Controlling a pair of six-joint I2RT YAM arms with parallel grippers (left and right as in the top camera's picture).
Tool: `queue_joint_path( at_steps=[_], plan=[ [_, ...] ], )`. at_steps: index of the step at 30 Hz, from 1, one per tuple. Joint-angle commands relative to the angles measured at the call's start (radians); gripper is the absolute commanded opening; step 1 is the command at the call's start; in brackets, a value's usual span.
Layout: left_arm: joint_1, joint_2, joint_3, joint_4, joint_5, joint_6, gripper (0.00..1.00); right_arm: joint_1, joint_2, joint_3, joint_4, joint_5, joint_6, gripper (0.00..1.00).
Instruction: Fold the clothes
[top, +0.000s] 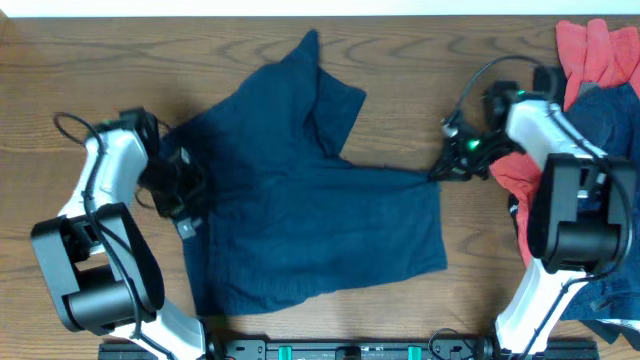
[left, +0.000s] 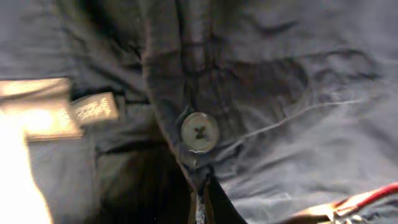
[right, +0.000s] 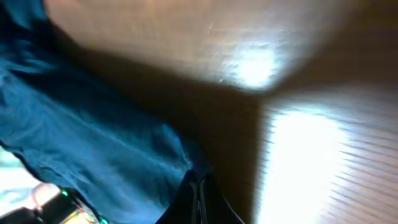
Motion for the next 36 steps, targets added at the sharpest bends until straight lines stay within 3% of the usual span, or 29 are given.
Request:
queue_joint_path(
  at_steps=[1, 5, 9, 15, 19, 21, 22, 24, 26, 29, 36],
  plan=[
    [-0.019, -0.014, 0.115, -0.096, -0.024, 0.044, 0.06, -0.041, -0.047, 0.08, -0.032, 0.063, 0.026, 0.01],
    [-0.021, -0.036, 0.106, -0.261, -0.21, -0.087, 0.06, -0.055, -0.122, 0.092, -0.069, 0.286, 0.138, 0.01],
    [-0.019, -0.045, 0.052, -0.306, -0.356, -0.135, 0.06, -0.045, -0.143, 0.092, -0.139, 0.401, 0.139, 0.03],
    [-0.021, -0.045, 0.006, -0.259, -0.338, -0.141, 0.06, -0.011, -0.142, 0.087, -0.105, 0.369, 0.117, 0.32],
    [-0.021, -0.045, 0.004, -0.22, -0.195, -0.097, 0.05, 0.021, -0.142, 0.087, -0.078, 0.373, 0.118, 0.61],
    [-0.021, -0.045, 0.004, -0.177, -0.092, -0.057, 0.08, 0.033, -0.142, 0.087, -0.056, 0.373, 0.118, 0.63],
    [-0.021, -0.045, 0.004, -0.144, -0.04, -0.04, 0.17, 0.039, -0.142, 0.087, -0.043, 0.373, 0.118, 0.63],
    [-0.029, -0.044, 0.003, -0.095, 0.002, -0.031, 0.46, 0.05, -0.142, 0.087, -0.024, 0.373, 0.118, 0.63],
    [-0.044, -0.043, 0.003, -0.065, 0.024, -0.032, 0.57, 0.06, -0.142, 0.087, -0.012, 0.373, 0.118, 0.63],
    [-0.083, -0.038, -0.002, -0.045, 0.038, -0.032, 0.64, 0.069, -0.142, 0.087, -0.002, 0.373, 0.118, 0.68],
    [-0.202, -0.013, -0.09, 0.049, 0.092, -0.063, 0.64, 0.071, -0.142, 0.087, 0.011, 0.373, 0.118, 0.7]
  ],
)
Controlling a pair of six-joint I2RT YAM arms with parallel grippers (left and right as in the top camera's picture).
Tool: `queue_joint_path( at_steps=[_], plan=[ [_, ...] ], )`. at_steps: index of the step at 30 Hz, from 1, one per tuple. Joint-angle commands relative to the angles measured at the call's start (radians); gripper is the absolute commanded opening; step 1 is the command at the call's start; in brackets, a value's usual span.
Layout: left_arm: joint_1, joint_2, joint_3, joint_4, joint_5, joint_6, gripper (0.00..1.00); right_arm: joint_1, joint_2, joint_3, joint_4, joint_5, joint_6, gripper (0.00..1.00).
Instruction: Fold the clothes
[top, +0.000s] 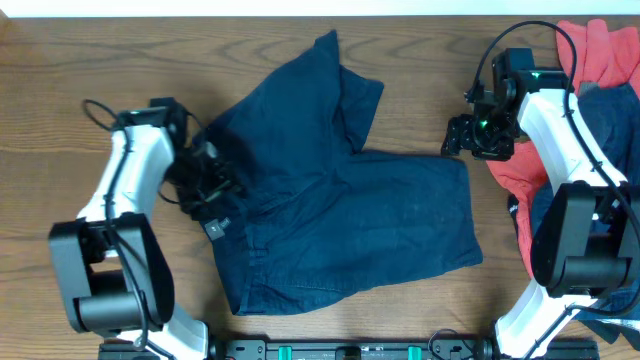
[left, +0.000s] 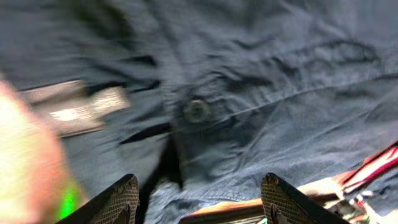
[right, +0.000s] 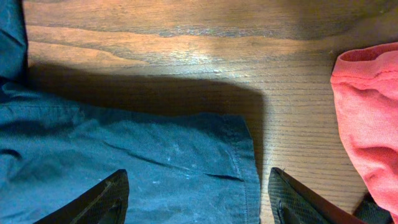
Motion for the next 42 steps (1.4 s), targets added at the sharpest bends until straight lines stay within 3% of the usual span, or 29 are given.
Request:
queue_joint_path(
  at_steps=[1, 10, 16, 18, 21, 25, 28, 33, 42],
  plan=[
    [-0.045, 0.021, -0.059, 0.036, 0.045, -0.033, 0.64, 0.018, -0.005, 0.01, 0.0, 0.006, 0.002, 0.7],
    [-0.069, 0.021, -0.157, 0.154, 0.039, -0.092, 0.63, 0.018, -0.005, 0.01, -0.013, 0.006, 0.002, 0.69],
    [-0.089, 0.021, -0.162, 0.183, 0.092, -0.092, 0.36, 0.018, -0.005, 0.01, -0.014, 0.006, 0.002, 0.67],
    [-0.095, 0.021, -0.163, 0.187, 0.09, -0.092, 0.06, 0.018, -0.005, 0.01, -0.013, 0.006, 0.002, 0.66],
    [-0.078, 0.013, -0.154, 0.142, 0.068, -0.101, 0.05, 0.021, -0.005, 0.01, -0.006, 0.005, 0.001, 0.64],
    [-0.021, -0.045, -0.105, -0.091, -0.164, -0.144, 0.06, 0.023, -0.005, 0.01, 0.047, -0.066, -0.01, 0.65],
    [0.008, -0.135, -0.098, -0.156, -0.289, -0.144, 0.06, 0.033, -0.004, 0.009, 0.161, -0.204, -0.01, 0.67],
    [0.013, -0.24, -0.099, -0.149, -0.289, -0.15, 0.06, 0.109, 0.008, 0.007, 0.372, -0.242, 0.021, 0.72],
    [0.013, -0.245, -0.117, -0.163, -0.289, -0.159, 0.06, 0.249, 0.143, 0.007, 0.594, -0.123, 0.096, 0.79]
  ],
)
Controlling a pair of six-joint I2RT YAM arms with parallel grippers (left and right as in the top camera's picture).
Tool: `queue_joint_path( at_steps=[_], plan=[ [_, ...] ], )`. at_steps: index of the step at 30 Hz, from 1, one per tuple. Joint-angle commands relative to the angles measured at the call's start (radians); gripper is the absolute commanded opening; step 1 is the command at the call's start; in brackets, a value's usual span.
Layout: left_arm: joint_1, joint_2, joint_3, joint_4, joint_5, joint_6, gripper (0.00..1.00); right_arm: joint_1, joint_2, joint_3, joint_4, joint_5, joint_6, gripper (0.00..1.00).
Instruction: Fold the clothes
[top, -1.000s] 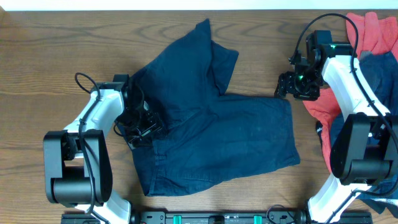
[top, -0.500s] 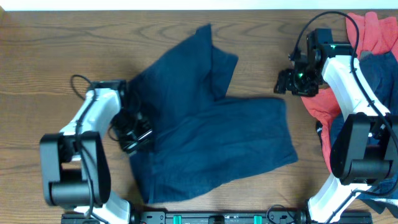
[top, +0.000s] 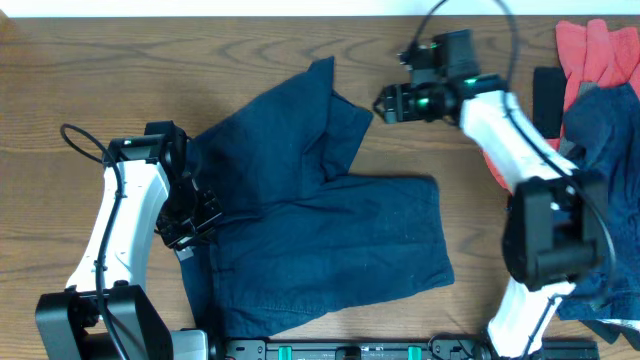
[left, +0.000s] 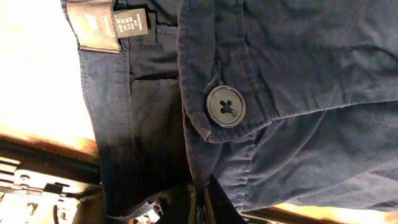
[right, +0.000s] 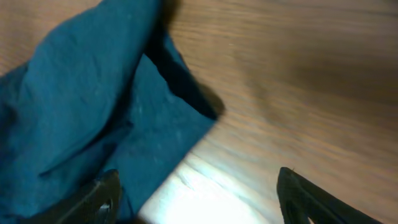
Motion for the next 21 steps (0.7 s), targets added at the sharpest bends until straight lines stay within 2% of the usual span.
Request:
queue_joint_path(
  at_steps=[1, 9, 15, 21],
  plan=[
    [0.0, 0.002, -0.009, -0.005, -0.027, -0.009, 0.06, 0.026, 0.082, 0.006, 0.056, 0.032, 0.055, 0.79],
    [0.0, 0.002, -0.027, -0.005, -0.027, -0.009, 0.06, 0.076, 0.172, 0.006, 0.212, 0.014, 0.06, 0.79],
    [0.0, 0.002, -0.028, -0.002, -0.027, -0.009, 0.06, 0.097, 0.187, 0.006, 0.235, 0.011, 0.05, 0.77],
    [0.0, 0.002, -0.029, -0.001, -0.027, -0.01, 0.06, 0.104, 0.195, 0.005, 0.222, 0.028, 0.034, 0.7]
  ],
)
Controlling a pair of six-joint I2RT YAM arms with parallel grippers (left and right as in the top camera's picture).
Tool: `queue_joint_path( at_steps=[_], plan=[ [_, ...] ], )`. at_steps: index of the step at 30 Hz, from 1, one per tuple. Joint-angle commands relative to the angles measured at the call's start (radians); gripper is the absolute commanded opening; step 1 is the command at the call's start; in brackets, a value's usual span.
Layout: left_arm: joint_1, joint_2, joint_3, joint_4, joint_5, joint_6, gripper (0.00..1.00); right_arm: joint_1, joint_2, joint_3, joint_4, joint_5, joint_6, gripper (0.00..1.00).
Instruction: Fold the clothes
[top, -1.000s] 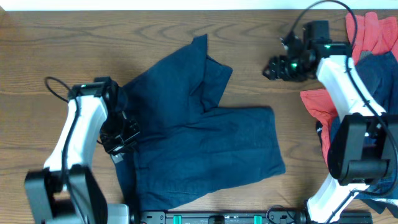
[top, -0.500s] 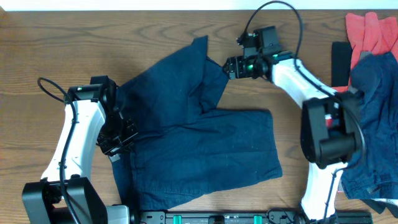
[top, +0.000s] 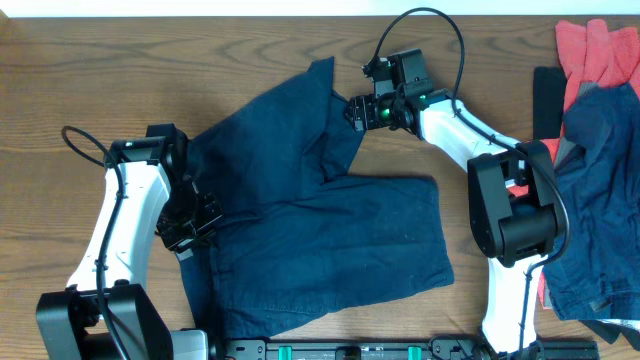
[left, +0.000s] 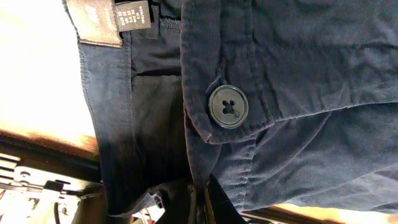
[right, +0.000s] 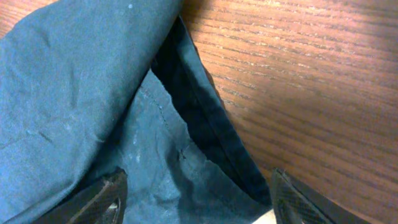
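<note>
Dark navy shorts lie spread on the wooden table, waistband to the left, one leg angled to the far edge. My left gripper is shut on the waistband, just below its button and near the sewn labels; its fingertips pinch the cloth. My right gripper is open, hovering low over the hem of the far leg, with one finger over the cloth and the other over bare wood.
A pile of other clothes lies at the right edge: a red garment and a blue one. A black flat object sits beside the pile. The table's far edge runs close behind the far leg.
My right gripper, still open, has shifted a little left and now sits over the far leg's hem. The left gripper and the shorts have stayed put.
At first both grippers were shut on the shorts, left at the waistband, right at the near leg's corner. Then both were open and the shorts lay further right. Later the left was shut on the waistband again and the right, open, was at the far leg.
</note>
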Motion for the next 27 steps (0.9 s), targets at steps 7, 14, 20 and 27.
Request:
queue_joint_path(
  at_steps=[7, 14, 20, 27],
  plan=[
    [0.0, 0.002, -0.012, 0.0, -0.024, -0.006, 0.06, 0.011, 0.042, 0.006, -0.031, 0.022, -0.012, 0.01],
    [0.001, 0.002, -0.012, 0.0, -0.041, -0.005, 0.06, -0.007, 0.041, 0.006, -0.099, 0.127, 0.018, 0.01],
    [0.023, 0.002, -0.012, 0.029, -0.125, -0.01, 0.06, -0.103, 0.032, 0.007, -0.293, 0.415, 0.108, 0.01],
    [0.057, 0.002, -0.012, 0.055, -0.124, -0.009, 0.06, -0.224, 0.025, 0.007, -0.364, 0.362, 0.1, 0.01]
  ],
)
